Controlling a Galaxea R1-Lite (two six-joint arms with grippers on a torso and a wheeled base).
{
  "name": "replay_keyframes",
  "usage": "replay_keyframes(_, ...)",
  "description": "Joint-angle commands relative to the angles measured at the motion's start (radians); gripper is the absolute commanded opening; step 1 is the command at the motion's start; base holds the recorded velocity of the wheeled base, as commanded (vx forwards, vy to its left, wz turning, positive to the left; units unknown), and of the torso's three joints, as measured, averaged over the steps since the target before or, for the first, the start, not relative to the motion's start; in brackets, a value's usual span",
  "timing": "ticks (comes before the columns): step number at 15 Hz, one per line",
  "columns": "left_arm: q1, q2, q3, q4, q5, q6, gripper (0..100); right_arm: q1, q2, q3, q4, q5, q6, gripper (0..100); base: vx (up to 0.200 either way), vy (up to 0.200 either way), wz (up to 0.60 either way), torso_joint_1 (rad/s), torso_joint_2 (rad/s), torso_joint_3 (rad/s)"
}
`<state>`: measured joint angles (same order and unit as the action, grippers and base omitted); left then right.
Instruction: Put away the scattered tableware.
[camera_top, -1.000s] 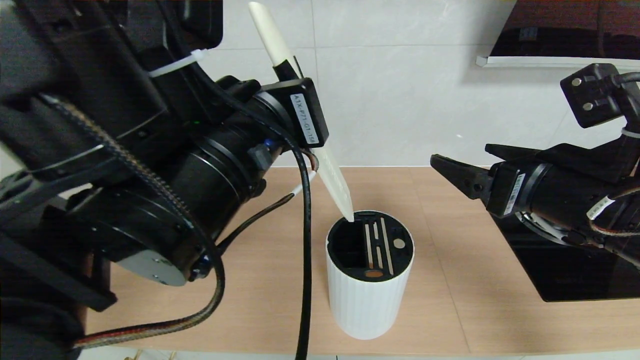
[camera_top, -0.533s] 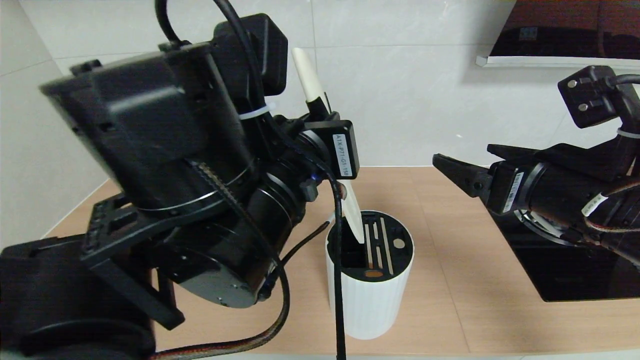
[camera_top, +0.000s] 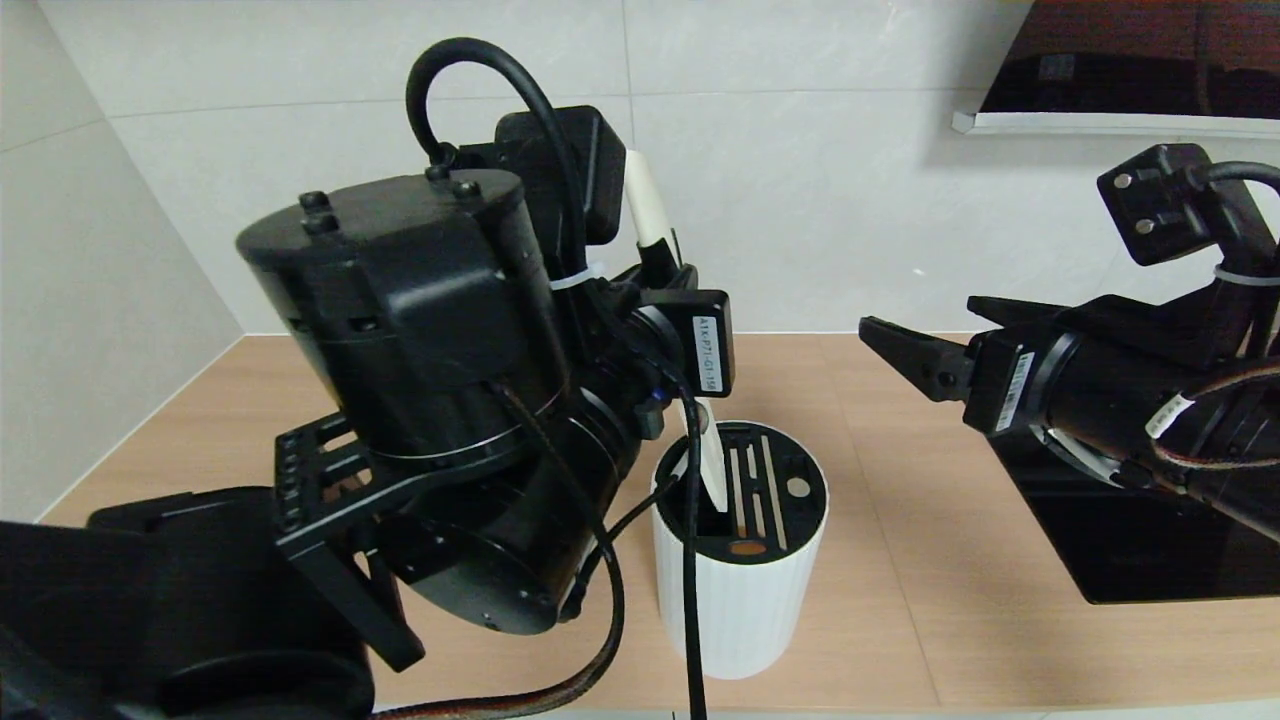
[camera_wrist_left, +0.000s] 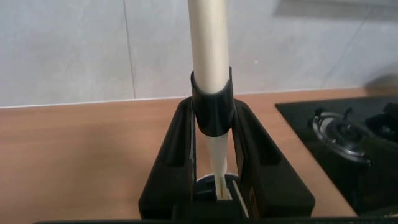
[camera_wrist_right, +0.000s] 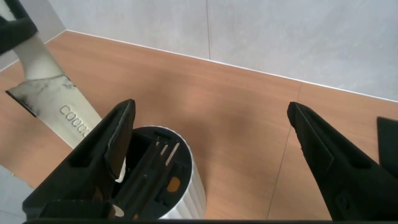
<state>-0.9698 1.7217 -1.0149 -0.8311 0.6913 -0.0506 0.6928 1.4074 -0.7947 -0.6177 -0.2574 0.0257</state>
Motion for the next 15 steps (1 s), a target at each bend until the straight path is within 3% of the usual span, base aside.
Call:
replay_keyframes(1,0.000,0.013,0.001,0.000,0.001,0.000,0,0.001,0.007,0.000,-0.001,0.000,0.000,100,0.000,0.000,0.00,0.000,0.00,0.000)
replay_keyframes(7,-0.001,0.081,0.001,-0.002,0.027,-0.003,0,0.001,0.007,0.000,-0.001,0.000,0.000,100,0.000,0.000,0.00,0.000,0.00,0.000)
replay_keyframes(9,-0.001,0.133,-0.002,-0.002,0.031,-0.028,0,0.001,0.007,0.000,-0.001,0.000,0.000,100,0.000,0.000,0.00,0.000,0.00,0.000)
replay_keyframes(15,-0.004,0.208,-0.004,-0.006,0.033,-0.044,0,0.001,0.016,0.002,-0.001,0.000,0.000,100,0.000,0.000,0.00,0.000,0.00,0.000)
